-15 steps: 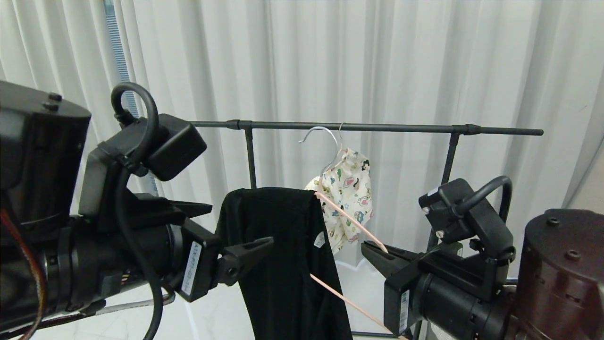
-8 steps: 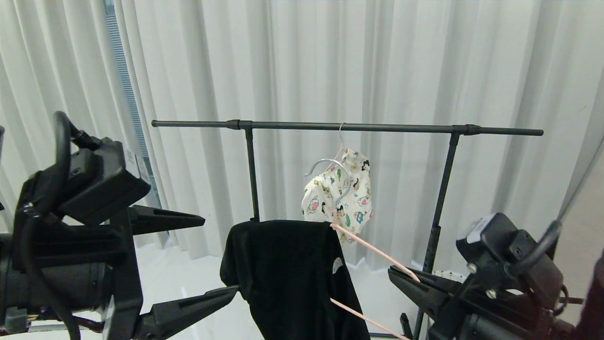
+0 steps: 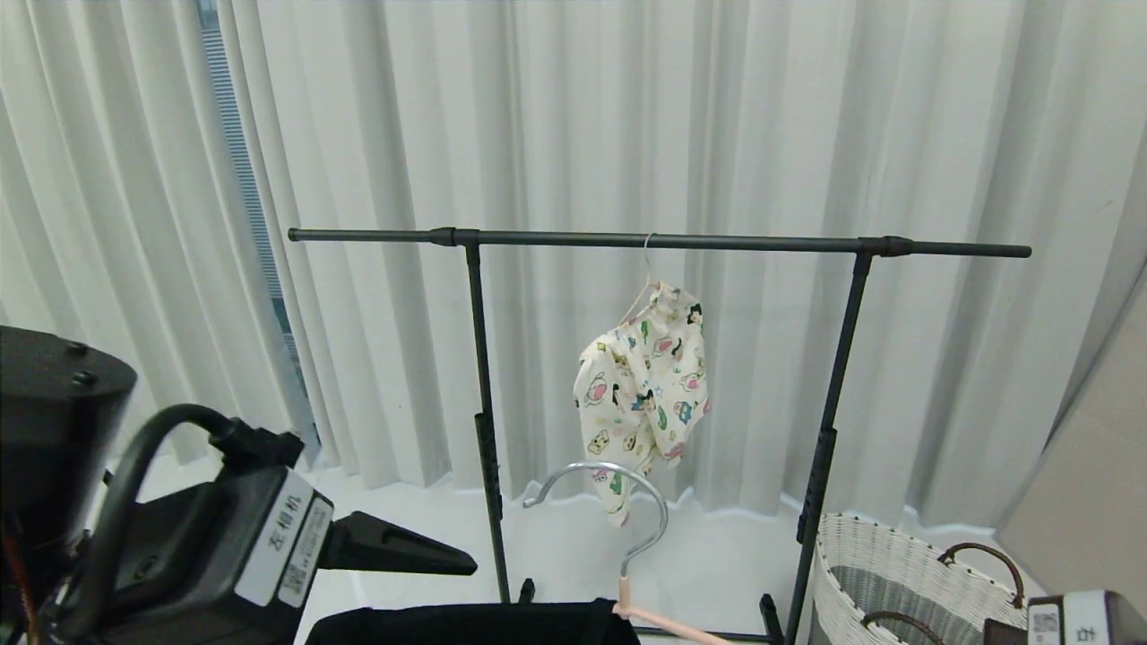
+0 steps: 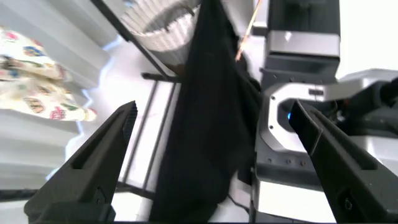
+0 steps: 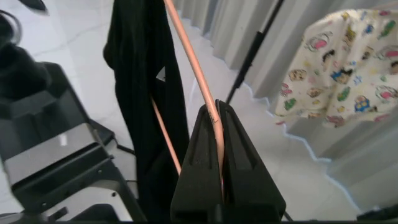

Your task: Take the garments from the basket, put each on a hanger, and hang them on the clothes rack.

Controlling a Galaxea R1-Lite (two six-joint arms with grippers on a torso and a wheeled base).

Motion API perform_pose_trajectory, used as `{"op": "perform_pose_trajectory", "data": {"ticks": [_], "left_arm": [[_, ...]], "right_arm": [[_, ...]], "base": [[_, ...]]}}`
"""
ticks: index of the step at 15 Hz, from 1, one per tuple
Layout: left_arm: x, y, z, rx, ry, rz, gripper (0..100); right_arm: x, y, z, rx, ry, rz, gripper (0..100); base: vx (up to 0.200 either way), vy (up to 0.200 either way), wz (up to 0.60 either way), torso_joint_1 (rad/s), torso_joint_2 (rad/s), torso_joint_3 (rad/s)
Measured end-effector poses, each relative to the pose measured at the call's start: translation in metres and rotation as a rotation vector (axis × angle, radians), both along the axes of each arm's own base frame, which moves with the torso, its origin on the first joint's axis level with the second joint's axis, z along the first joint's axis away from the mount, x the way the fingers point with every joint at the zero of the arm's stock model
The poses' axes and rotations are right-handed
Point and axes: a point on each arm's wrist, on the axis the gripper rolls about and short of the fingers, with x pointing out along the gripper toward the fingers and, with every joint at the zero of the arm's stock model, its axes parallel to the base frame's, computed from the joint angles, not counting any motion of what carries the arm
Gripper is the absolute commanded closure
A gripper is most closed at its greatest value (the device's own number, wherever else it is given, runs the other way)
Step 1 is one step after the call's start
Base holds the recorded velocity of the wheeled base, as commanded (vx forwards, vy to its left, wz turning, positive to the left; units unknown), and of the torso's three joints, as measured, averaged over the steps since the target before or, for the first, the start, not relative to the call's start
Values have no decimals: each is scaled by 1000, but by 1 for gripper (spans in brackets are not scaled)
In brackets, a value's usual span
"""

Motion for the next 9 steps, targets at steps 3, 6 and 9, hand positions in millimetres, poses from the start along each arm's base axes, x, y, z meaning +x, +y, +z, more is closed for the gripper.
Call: {"op": "perform_pose_trajectory", "data": {"ticks": [3,6,9], "left_arm": [[7,-9,-7,29,23,-27,0],[16,-15,-11,30,25,-23,0],[21,-18,-17,50,51,-23,100]], "right_arm": [[-3,0,1,-1,-13,22,100],[-4,0,2,3,-15,26,100],[-5,0,3,6,-16,29,100]], "base": [[0,0,0,0,0,0],[0,0,0,0,0,0],[0,0,0,0,0,0]]}}
